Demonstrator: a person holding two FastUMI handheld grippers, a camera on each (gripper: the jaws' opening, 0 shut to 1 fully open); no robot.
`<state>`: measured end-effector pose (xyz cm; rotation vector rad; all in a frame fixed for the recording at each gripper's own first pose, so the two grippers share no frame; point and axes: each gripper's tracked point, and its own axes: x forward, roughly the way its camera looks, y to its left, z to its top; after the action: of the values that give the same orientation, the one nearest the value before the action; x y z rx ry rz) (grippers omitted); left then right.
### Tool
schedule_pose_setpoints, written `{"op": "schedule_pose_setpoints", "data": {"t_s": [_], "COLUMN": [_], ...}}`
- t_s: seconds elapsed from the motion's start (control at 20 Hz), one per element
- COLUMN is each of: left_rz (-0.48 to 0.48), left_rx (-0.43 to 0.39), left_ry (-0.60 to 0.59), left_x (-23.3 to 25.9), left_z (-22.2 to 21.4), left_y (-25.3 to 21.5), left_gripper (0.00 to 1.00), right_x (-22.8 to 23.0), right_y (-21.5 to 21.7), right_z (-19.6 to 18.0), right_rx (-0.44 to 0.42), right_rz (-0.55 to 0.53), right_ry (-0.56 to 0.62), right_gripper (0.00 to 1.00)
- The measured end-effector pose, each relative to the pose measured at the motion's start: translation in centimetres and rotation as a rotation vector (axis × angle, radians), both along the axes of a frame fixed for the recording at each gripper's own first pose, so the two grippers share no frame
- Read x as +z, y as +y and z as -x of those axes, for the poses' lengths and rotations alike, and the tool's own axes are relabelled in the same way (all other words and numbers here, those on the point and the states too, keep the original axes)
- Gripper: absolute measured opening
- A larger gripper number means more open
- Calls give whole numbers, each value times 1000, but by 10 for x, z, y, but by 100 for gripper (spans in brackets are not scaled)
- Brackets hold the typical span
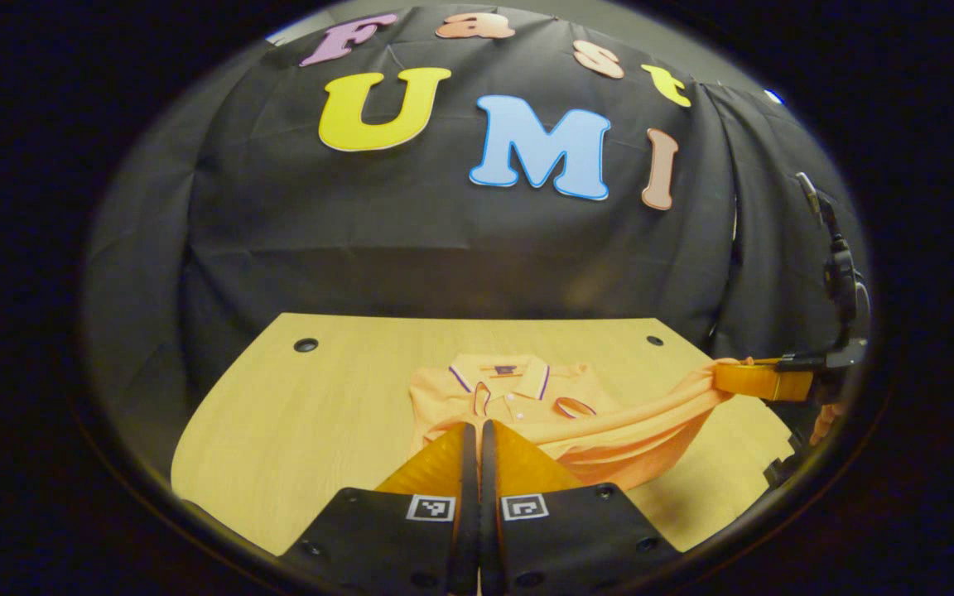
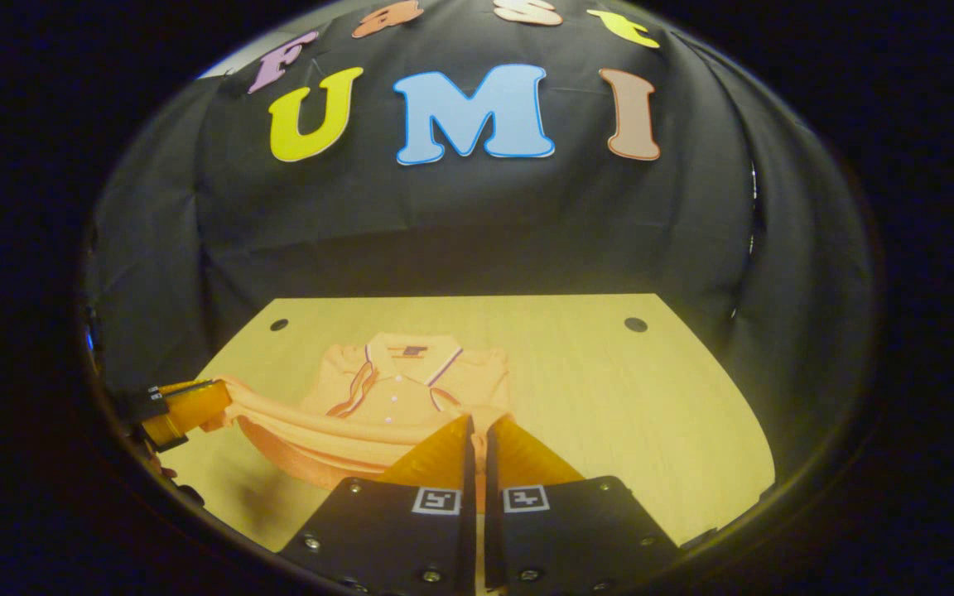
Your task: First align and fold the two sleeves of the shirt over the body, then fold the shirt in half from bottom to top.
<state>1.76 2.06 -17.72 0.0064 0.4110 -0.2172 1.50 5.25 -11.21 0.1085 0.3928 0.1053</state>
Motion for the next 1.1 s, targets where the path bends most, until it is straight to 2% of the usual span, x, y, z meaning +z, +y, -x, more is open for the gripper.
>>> {"op": "schedule_pose_setpoints", "data": {"t_s": [0.5,0.75,1.1], "left_rz": [-51,-54,-39], "left_rx": [-78,-66,-7], "left_ry": [-17,-23,-48], "left_x": [-10,-28,-54], "left_z": [-117,-161,-214], "left_y": [-4,-3,0], "left_gripper": [7,6,6], "right_x": [9,7,-20], "right_y": [11,11,18], "right_z": [-103,-153,-209], "right_rx": [-79,-109,-102], "right_rz": [51,38,63], "right_ry": [4,-1,18], "right_gripper": [5,5,5]}}
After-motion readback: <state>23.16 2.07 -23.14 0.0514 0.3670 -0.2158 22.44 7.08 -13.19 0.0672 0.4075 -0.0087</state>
